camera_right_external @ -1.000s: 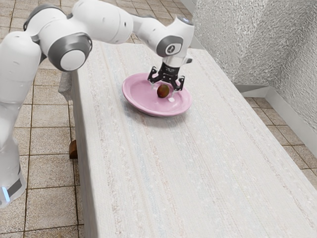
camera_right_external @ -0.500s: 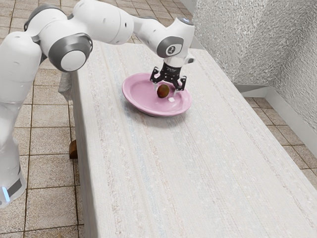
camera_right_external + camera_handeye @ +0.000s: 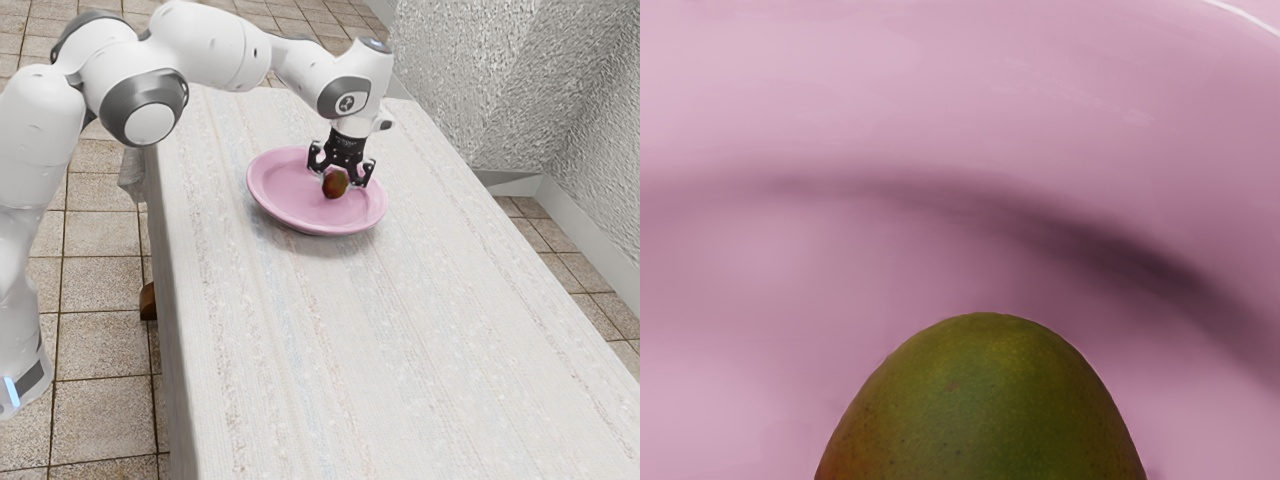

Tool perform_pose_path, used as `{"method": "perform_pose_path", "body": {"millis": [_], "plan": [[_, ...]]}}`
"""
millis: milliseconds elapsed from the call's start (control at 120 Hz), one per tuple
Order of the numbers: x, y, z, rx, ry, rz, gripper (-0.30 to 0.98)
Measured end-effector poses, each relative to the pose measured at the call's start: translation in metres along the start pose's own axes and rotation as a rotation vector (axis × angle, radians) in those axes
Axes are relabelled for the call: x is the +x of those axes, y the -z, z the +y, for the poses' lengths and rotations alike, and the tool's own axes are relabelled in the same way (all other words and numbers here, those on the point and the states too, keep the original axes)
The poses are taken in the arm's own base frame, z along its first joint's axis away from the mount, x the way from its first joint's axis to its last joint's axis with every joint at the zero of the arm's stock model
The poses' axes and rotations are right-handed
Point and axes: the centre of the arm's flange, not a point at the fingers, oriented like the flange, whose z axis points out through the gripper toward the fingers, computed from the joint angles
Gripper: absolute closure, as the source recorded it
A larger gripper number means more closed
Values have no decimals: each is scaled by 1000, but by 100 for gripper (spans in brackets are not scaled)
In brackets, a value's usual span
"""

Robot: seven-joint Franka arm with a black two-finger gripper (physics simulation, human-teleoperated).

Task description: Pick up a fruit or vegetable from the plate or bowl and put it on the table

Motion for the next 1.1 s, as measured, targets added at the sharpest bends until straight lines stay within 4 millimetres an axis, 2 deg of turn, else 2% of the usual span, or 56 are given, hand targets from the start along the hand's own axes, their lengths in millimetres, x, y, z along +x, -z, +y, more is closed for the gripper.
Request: {"method": "perform_pose_path", "body": {"millis": [150, 358, 467, 533, 625, 700, 850, 975, 1100], "plan": [[0, -1, 1, 0, -5, 1, 41], [-1, 7, 1, -13, -10, 7, 42], [-2, 22, 1, -37, -15, 18, 42], [-8, 40, 7, -68, -30, 32, 42], [-21, 70, 16, -120, -60, 50, 42], [-35, 85, 26, -149, -91, 55, 42], [-81, 108, 65, -204, -191, 51, 42], [-118, 113, 93, -227, -264, 38, 42], [-142, 113, 111, -243, -307, 30, 42]]}}
